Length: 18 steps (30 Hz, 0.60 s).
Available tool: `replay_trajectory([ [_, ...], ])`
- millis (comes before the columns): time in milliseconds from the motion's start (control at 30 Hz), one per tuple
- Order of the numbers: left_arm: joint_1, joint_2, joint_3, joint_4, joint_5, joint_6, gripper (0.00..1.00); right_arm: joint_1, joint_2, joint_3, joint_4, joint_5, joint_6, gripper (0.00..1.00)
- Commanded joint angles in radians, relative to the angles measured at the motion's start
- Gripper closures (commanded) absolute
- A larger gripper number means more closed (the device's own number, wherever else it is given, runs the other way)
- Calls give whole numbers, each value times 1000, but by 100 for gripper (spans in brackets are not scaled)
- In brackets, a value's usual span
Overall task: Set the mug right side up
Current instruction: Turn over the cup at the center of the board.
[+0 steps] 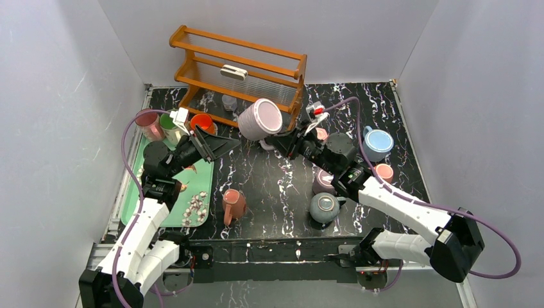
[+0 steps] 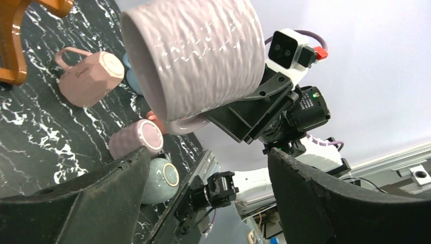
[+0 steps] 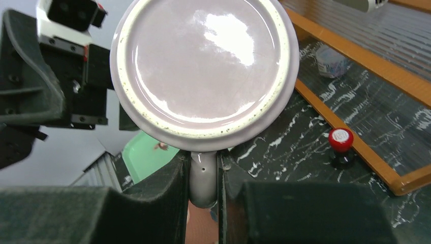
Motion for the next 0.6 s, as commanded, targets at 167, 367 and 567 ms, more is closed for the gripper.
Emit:
replay_trajectory([
  [167,-33,12,3,152,-10,-89,21,-3,10,163,291,-4,151,99],
  [367,-71,11,3,182,-77,-109,24,4,36,197,349,-47,220,99],
  [567,-120,37,20,261,-109,-138,26,11,65,233,402,-95,285,99],
])
